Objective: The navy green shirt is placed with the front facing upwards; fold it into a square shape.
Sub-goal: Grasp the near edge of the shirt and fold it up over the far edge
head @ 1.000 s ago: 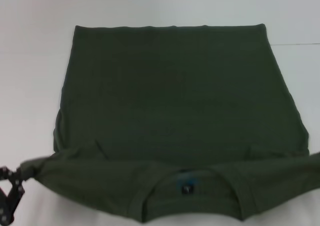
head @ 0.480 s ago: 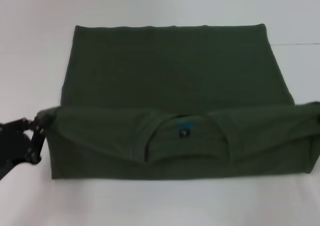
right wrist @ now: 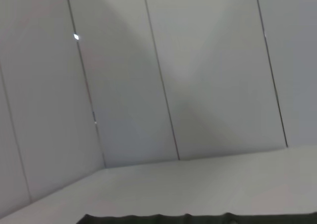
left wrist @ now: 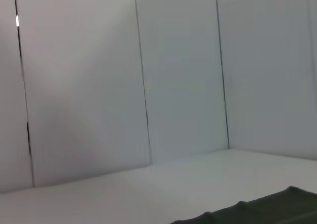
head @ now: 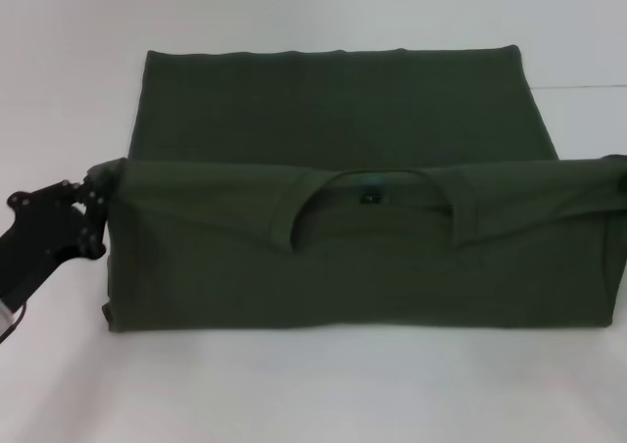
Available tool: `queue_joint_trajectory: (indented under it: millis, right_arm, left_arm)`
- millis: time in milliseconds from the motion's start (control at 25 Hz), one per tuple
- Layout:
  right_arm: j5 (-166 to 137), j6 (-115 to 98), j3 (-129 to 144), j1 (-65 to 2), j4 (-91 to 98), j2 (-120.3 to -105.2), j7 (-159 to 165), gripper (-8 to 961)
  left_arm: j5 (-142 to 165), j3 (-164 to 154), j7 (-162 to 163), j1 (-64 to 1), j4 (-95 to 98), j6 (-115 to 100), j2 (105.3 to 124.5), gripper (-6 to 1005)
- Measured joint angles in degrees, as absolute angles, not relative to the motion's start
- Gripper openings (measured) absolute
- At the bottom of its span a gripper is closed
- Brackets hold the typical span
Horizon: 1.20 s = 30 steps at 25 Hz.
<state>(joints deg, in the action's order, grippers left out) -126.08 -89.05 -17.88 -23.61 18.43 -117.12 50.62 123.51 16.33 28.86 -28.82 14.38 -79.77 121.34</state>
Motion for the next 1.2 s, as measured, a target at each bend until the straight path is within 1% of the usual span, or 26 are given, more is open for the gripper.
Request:
queue_joint_trajectory:
  millis: [360, 640, 1080, 1200]
  right_arm:
    - [-126.02, -79.08, -17.36, -29.44, 18.23, -117.44, 53.37, 43]
    - [-126.02, -71.81, -17.1, -32.51, 17.58, -117.67, 53.51, 60]
    - [-126.03, -60.85, -15.17, -36.24, 16.26, -117.86, 53.57, 88]
    - [-126.01, -59.56, -15.13, -37.32, 16.25, -117.65, 53.55, 95]
  left_arm:
    - [121.26, 16.35, 28.06, -34.73, 12.48, -69.03, 121.39, 130]
    - [118.27, 16.34, 25.59, -38.75, 11.62, -61.66, 121.67, 132]
    - [115.88, 16.18, 23.6, -42.44, 10.08, -51.46, 121.85, 134]
    - [115.55, 16.31, 23.56, -43.26, 9.92, -49.94, 121.86, 135]
